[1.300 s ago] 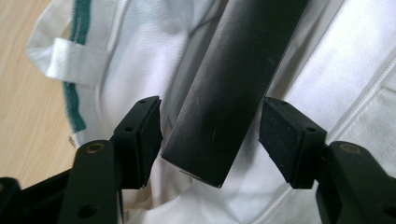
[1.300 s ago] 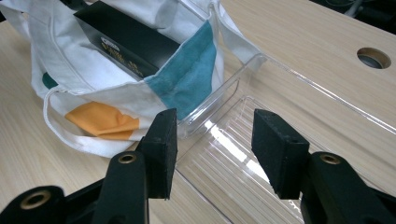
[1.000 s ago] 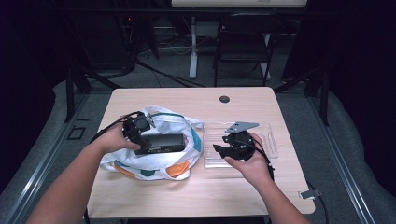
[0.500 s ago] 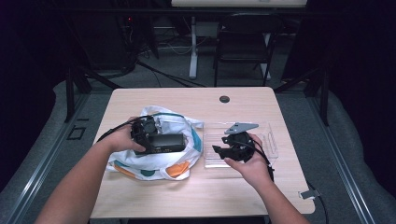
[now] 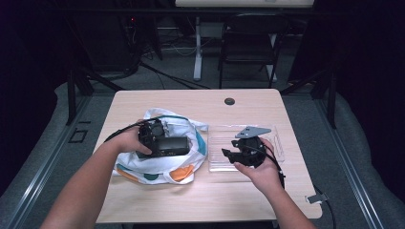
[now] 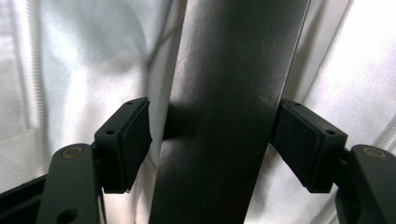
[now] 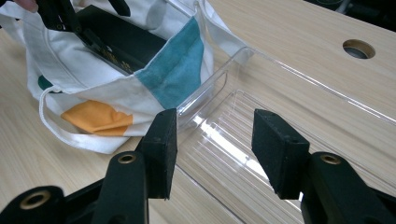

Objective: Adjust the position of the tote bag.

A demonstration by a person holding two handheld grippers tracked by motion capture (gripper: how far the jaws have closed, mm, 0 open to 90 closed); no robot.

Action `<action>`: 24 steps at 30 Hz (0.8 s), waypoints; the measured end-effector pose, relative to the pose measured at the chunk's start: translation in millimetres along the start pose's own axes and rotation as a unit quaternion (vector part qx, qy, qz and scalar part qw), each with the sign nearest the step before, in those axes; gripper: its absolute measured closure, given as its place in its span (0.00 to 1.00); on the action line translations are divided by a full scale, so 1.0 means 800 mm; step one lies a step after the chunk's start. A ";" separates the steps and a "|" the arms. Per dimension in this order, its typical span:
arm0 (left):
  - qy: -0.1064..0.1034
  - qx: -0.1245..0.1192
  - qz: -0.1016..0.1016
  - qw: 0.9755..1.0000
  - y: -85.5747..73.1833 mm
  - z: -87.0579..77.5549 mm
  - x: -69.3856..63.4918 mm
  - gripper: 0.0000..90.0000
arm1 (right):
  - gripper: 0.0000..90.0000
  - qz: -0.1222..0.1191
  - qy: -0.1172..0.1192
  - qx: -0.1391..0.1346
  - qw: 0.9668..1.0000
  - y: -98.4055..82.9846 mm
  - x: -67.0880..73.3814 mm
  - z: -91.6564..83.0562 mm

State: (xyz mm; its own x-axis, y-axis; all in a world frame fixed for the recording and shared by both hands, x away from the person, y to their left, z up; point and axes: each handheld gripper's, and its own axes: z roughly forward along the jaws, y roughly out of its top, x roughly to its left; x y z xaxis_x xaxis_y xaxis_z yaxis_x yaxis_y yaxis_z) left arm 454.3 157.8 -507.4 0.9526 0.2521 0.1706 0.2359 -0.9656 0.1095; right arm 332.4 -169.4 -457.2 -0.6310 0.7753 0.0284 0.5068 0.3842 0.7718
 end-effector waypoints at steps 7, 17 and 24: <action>-0.012 0.006 -0.008 1.000 -0.003 0.009 0.004 0.37 | 0.56 0.007 -0.006 -0.001 1.000 -0.004 -0.003 -0.004; -0.017 -0.004 -0.002 1.000 -0.006 0.012 0.006 0.37 | 0.56 0.005 -0.006 0.006 1.000 -0.006 -0.004 -0.001; -0.024 -0.013 -0.010 1.000 -0.009 0.017 0.009 0.36 | 0.56 0.006 -0.002 0.005 1.000 -0.005 -0.002 0.001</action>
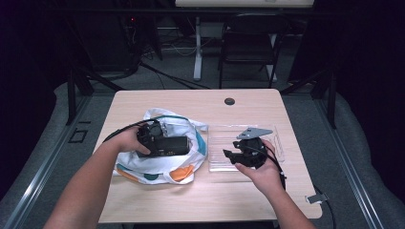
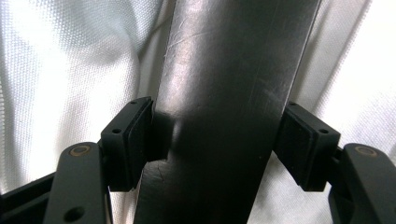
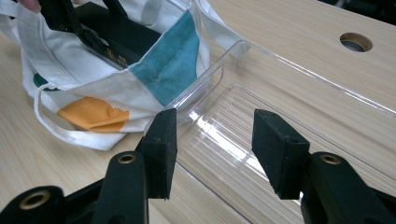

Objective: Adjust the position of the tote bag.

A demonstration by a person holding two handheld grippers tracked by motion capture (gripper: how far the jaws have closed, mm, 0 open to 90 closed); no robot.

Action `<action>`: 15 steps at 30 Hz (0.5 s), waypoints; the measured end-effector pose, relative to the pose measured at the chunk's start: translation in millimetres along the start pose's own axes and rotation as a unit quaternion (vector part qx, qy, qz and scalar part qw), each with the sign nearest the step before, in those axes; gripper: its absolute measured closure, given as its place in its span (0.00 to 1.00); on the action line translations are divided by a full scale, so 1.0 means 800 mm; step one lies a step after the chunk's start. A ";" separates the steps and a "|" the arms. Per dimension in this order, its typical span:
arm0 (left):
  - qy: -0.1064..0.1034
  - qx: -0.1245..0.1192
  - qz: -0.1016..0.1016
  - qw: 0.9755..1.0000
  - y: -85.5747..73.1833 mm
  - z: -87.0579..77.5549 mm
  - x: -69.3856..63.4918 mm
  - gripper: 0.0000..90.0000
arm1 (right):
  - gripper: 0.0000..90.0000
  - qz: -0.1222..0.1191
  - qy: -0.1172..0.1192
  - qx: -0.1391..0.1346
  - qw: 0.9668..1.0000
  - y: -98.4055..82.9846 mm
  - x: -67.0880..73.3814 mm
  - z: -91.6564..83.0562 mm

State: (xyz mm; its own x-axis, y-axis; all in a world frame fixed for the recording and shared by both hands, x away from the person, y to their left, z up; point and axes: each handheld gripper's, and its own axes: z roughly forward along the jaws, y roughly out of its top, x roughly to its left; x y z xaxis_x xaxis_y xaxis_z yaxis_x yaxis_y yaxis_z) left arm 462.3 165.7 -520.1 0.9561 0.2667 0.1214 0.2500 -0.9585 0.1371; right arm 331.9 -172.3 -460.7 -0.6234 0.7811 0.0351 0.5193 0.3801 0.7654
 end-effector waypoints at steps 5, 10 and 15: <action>0.004 0.003 0.004 1.000 0.000 0.002 -0.001 0.35 | 0.56 -0.004 0.001 0.001 1.000 0.001 0.001 0.001; 0.008 -0.002 0.007 1.000 -0.002 0.003 -0.001 0.36 | 0.56 -0.003 0.000 0.001 1.000 0.001 0.002 0.001; 0.009 -0.009 0.017 1.000 -0.005 0.000 -0.001 0.41 | 0.56 -0.002 0.001 0.001 1.000 0.001 0.002 0.002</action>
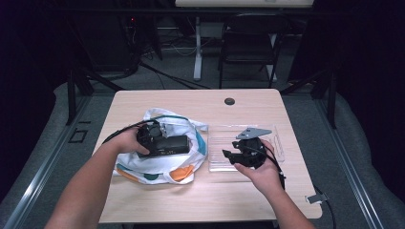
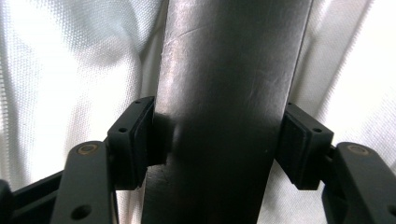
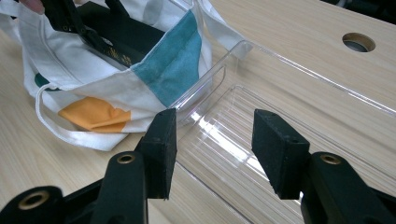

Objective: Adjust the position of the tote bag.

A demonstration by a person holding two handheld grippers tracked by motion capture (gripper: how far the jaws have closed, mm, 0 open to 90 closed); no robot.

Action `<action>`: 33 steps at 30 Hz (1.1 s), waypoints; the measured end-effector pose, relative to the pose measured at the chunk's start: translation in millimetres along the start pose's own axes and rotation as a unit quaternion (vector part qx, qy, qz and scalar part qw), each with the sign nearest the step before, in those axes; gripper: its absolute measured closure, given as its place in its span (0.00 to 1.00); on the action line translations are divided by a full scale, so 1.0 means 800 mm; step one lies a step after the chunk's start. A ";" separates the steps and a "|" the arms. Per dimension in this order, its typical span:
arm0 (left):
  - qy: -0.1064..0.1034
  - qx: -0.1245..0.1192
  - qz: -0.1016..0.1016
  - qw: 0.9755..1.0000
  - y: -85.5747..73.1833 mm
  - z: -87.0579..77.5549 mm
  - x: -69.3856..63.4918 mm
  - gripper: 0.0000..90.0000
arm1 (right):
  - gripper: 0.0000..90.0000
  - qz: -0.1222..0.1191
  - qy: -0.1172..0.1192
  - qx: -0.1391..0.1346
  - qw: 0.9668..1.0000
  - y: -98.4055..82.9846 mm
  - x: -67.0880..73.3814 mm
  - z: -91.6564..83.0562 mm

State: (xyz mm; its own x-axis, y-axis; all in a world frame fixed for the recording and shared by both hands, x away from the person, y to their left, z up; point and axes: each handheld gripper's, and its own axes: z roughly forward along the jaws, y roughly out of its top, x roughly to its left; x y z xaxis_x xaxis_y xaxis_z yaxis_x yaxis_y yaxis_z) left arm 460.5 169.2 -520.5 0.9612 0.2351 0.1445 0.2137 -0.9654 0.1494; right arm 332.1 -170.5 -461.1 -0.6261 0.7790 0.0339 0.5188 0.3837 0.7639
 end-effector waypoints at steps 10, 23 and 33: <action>0.003 -0.009 0.011 1.000 -0.004 -0.006 -0.005 0.45 | 0.56 0.000 0.001 0.002 1.000 -0.001 0.000 0.002; 0.008 -0.014 0.012 1.000 -0.007 -0.010 -0.010 0.47 | 0.56 0.002 0.001 0.000 1.000 -0.001 0.001 0.005; 0.017 -0.016 0.013 1.000 -0.009 -0.017 -0.012 0.48 | 0.56 0.002 -0.001 -0.003 1.000 -0.001 0.001 0.005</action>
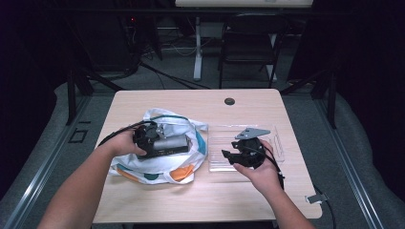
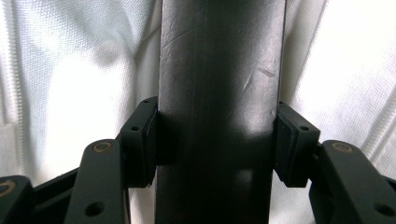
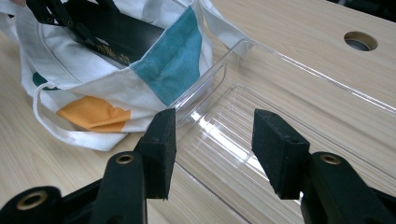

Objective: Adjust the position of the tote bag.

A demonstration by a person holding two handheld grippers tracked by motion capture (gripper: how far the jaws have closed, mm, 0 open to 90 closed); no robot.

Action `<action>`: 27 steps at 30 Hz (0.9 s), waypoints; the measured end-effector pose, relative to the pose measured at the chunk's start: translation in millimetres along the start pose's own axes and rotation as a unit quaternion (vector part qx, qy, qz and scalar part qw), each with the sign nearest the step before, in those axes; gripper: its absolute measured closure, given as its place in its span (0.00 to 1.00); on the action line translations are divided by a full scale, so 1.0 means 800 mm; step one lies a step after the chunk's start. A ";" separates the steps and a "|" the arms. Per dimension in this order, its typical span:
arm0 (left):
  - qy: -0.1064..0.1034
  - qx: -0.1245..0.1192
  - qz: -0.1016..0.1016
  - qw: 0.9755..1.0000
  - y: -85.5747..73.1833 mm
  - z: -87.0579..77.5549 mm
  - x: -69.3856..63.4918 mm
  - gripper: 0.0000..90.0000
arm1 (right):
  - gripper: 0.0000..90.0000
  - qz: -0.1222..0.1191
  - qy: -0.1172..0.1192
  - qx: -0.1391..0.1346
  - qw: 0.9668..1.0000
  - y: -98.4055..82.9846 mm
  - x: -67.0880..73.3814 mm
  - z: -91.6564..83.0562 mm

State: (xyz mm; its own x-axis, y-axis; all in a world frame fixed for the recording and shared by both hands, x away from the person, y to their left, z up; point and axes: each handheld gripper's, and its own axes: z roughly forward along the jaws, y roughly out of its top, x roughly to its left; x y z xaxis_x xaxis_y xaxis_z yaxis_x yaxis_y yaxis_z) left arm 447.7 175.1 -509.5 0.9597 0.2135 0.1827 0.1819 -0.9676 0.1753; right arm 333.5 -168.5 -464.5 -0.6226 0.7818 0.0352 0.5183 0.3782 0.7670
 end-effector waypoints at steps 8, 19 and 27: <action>0.009 -0.007 -0.004 1.000 -0.008 -0.013 0.000 0.48 | 0.55 -0.004 0.000 0.004 1.000 0.000 0.000 0.001; 0.032 -0.030 0.003 0.999 -0.008 -0.052 -0.004 0.48 | 0.55 -0.001 -0.001 0.001 1.000 0.000 -0.001 0.001; 0.044 -0.035 0.015 0.998 -0.009 -0.075 -0.007 0.48 | 0.55 0.000 -0.003 0.000 1.000 0.000 -0.001 0.000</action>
State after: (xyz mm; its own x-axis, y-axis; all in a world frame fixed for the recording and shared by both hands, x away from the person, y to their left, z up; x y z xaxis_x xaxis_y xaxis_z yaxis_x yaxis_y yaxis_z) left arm 427.9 189.3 -454.0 0.9415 0.1991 0.2718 0.1354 -0.9623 0.2358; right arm 334.5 -169.1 -464.4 -0.6191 0.7847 0.0303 0.5180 0.3791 0.7668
